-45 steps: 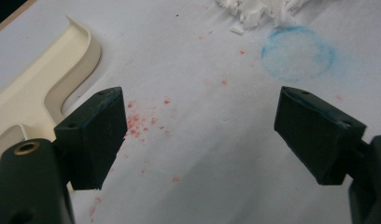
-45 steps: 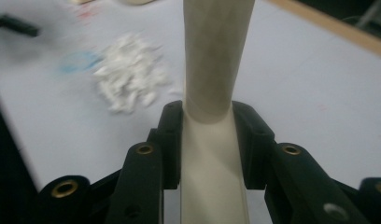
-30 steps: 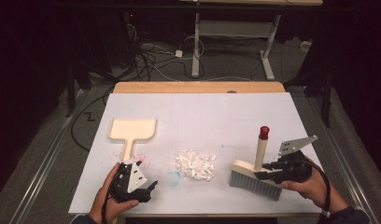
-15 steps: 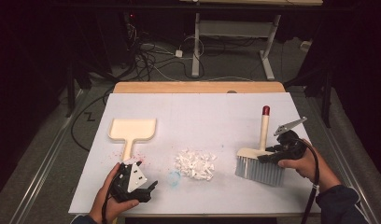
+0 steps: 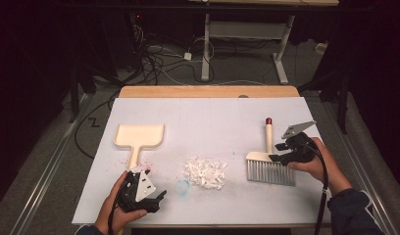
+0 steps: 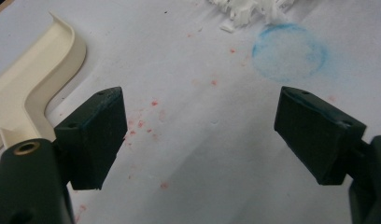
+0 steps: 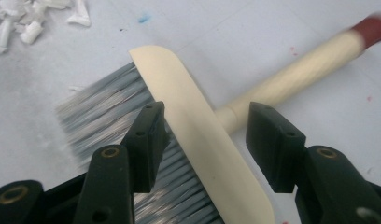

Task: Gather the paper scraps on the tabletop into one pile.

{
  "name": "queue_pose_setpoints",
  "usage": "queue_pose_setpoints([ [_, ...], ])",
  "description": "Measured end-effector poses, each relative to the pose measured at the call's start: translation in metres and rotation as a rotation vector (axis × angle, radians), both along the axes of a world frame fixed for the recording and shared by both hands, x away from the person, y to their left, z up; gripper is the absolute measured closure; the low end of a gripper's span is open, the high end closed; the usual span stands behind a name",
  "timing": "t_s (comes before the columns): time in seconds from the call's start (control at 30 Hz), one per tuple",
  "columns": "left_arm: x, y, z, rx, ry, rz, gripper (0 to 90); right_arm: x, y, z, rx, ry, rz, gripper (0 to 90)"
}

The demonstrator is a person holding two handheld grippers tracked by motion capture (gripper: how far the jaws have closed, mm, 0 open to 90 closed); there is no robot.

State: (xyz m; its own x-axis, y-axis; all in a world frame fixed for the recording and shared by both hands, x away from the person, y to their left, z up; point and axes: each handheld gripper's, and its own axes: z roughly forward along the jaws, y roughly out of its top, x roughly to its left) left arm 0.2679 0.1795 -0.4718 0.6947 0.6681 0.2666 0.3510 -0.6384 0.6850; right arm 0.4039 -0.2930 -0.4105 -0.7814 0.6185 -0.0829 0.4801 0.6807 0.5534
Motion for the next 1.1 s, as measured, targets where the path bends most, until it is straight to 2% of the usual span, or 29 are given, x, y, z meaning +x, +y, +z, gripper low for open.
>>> queue_pose_setpoints([
  [0.07, 0.0, 0.001, 0.001, 0.001, -0.002, 0.0, 16.3, -0.002, 0.002, 0.002, -0.008, -0.063, -0.016, 45.9],
  [0.17, -0.001, 0.001, 0.001, 0.001, -0.003, 0.002, 16.3, -0.006, 0.002, 0.006, 0.046, -0.125, -0.039, 43.2],
  [0.23, 0.0, 0.001, 0.001, 0.004, -0.004, -0.001, 16.3, -0.01, 0.003, 0.009, 0.067, -0.182, -0.052, 39.8],
  [0.3, -0.001, 0.001, 0.001, 0.006, -0.005, -0.002, 16.3, -0.012, 0.005, 0.011, 0.075, -0.215, -0.062, 35.7],
  [0.53, -0.001, 0.002, 0.002, 0.001, -0.01, 0.008, 16.3, -0.021, 0.014, 0.021, 0.12, -0.373, -0.135, 26.0],
  [0.63, -0.001, 0.002, 0.002, 0.001, -0.014, 0.009, 16.3, -0.024, 0.016, 0.023, 0.136, -0.423, -0.168, 23.0],
  [0.8, -0.002, 0.002, 0.001, 0.01, -0.018, 0.009, 16.3, -0.036, 0.017, 0.023, 0.184, -0.481, -0.161, 21.2],
  [0.93, -0.002, 0.002, 0.002, 0.014, -0.025, 0.012, 16.3, -0.049, 0.017, 0.021, 0.17, -0.545, -0.182, 19.0],
  [0.97, -0.002, 0.002, 0.002, 0.015, -0.028, 0.012, 16.3, -0.053, 0.017, 0.02, 0.186, -0.56, -0.186, 18.9],
  [1.1, -0.003, 0.002, 0.002, 0.018, -0.035, 0.006, 16.3, -0.067, 0.013, 0.017, 0.226, -0.579, -0.176, 17.5],
])
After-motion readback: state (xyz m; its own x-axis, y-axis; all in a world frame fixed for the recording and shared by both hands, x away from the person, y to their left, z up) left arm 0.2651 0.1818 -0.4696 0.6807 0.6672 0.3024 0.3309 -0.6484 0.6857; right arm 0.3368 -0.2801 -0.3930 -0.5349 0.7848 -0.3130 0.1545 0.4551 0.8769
